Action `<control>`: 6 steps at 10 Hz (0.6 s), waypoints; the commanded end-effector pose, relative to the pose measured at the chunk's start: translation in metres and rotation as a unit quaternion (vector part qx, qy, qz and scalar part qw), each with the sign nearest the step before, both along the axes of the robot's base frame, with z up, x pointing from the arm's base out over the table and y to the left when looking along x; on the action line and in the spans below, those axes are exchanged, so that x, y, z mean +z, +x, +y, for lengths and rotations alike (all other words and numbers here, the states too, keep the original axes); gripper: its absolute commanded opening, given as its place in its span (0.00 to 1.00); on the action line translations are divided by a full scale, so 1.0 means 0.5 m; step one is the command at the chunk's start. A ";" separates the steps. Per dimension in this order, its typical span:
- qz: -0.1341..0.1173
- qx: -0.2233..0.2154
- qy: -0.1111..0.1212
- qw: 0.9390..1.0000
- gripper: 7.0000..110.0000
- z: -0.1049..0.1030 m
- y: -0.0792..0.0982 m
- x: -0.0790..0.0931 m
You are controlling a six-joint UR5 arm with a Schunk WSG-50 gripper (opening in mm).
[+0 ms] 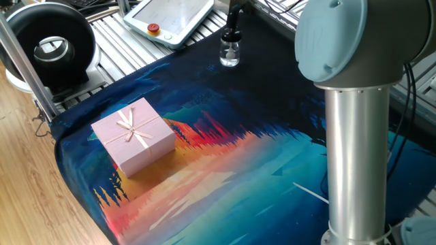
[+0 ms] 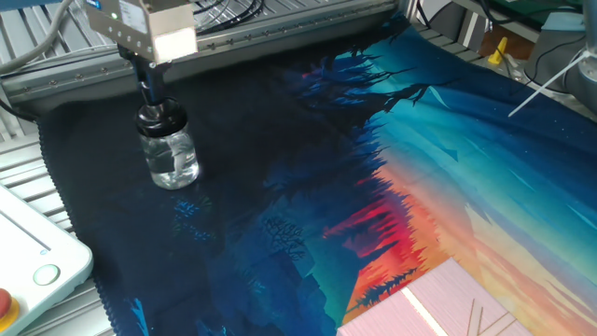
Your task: Screw the lid onto the jar
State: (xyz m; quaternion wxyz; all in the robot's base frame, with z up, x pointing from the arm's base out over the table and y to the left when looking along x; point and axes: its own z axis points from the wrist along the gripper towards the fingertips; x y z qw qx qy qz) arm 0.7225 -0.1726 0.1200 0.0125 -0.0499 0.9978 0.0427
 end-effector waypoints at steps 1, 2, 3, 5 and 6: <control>0.000 -0.070 0.014 0.997 0.00 0.011 0.009 0.003; -0.001 -0.086 0.016 0.996 0.00 0.014 0.011 0.003; 0.000 -0.087 0.015 0.996 0.00 0.012 0.011 0.002; 0.002 -0.080 0.026 0.996 0.00 0.030 0.012 0.003; 0.003 -0.070 0.032 0.997 0.15 0.037 0.010 0.004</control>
